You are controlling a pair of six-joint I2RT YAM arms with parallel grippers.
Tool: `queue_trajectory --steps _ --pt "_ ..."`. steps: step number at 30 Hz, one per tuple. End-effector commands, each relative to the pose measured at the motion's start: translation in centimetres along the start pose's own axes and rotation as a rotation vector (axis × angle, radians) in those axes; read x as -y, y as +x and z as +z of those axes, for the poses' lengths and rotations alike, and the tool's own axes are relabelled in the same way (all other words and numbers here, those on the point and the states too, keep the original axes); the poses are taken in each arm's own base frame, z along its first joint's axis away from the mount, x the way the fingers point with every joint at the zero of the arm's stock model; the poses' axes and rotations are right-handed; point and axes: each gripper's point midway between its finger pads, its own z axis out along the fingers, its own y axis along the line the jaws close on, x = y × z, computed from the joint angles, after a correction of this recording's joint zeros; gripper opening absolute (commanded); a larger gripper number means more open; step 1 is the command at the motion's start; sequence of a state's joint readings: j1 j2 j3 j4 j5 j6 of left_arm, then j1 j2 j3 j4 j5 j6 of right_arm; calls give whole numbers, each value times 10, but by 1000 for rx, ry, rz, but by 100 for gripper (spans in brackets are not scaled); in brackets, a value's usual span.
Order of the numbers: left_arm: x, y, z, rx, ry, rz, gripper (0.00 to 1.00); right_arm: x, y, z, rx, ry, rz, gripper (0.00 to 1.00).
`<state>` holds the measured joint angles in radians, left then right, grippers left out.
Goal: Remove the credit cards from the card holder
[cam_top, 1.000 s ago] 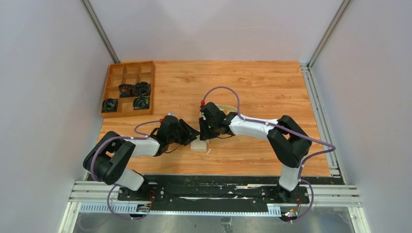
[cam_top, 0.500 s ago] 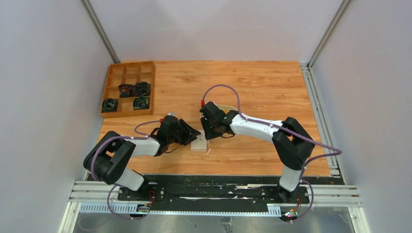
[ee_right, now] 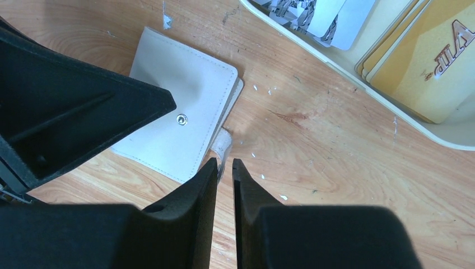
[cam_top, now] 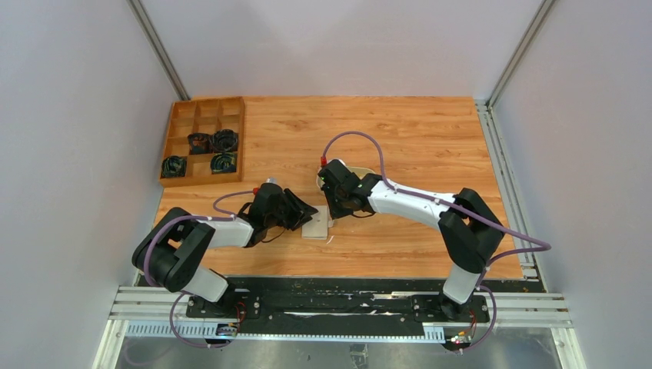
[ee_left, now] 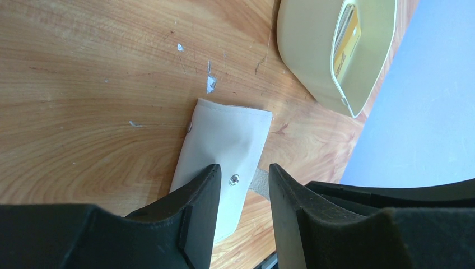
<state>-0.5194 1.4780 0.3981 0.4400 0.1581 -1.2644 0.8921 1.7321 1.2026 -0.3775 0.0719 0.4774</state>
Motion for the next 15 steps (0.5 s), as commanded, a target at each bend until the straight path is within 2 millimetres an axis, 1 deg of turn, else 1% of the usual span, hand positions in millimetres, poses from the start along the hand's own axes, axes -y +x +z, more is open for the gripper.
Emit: queue_trajectory --steps 1,5,11,15 --pt "-41 10 2 -14 -145 18 46 0 7 -5 -9 1 -13 18" --pt "-41 10 2 -15 -145 19 46 -3 8 -3 -16 -8 -13 16" --pt "-41 10 3 -15 -146 19 45 -4 7 -4 -16 -12 -8 16" --pt "-42 10 3 -14 -148 19 45 -5 11 -3 -30 -18 -2 17"
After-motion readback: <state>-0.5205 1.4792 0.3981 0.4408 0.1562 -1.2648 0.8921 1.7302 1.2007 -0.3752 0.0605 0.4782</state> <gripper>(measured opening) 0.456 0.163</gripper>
